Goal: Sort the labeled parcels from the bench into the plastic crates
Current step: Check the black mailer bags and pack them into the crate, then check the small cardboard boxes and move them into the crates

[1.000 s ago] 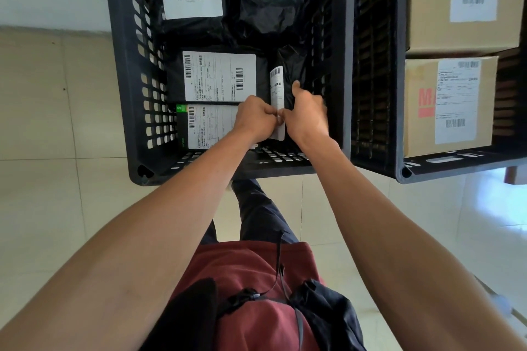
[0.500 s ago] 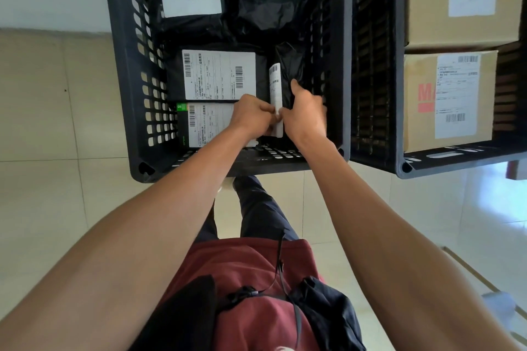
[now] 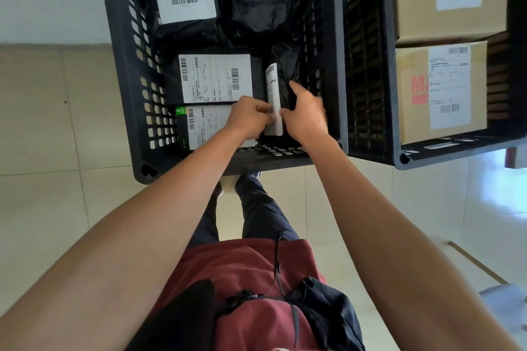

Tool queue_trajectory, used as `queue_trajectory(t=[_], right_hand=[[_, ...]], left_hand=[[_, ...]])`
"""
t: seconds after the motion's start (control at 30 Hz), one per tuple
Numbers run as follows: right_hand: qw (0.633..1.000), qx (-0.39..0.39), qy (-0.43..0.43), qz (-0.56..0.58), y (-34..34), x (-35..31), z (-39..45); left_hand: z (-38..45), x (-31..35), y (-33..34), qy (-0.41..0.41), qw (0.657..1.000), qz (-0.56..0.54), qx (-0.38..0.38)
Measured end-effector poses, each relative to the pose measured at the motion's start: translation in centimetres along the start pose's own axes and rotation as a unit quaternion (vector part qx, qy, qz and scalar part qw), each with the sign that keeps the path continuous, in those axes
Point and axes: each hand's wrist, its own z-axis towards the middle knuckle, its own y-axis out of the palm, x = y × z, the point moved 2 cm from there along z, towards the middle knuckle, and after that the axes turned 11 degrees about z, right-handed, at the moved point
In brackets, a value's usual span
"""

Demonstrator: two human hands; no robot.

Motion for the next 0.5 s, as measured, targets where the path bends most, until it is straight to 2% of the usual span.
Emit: queue_trajectory(t=[0.2, 0.37, 0.5], right_hand=[[0.998, 0.049, -0.009, 0.044, -1.4, 0.0, -2.6], [0.985, 0.126, -0.076, 0.093, -3.4, -0.6, -6.7], [0.97, 0.185, -0.109, 0.113, -4.8, -0.2, -10.1]], left_hand=[[-2.6, 0.9, -3.7, 0.055, 0.996, 0.066, 0.027], [-7.0, 2.1, -8.2, 0.166, 0.977, 0.119, 0.068], [-10.4, 3.0, -10.5, 0.215, 0.965, 0.124, 0.084]])
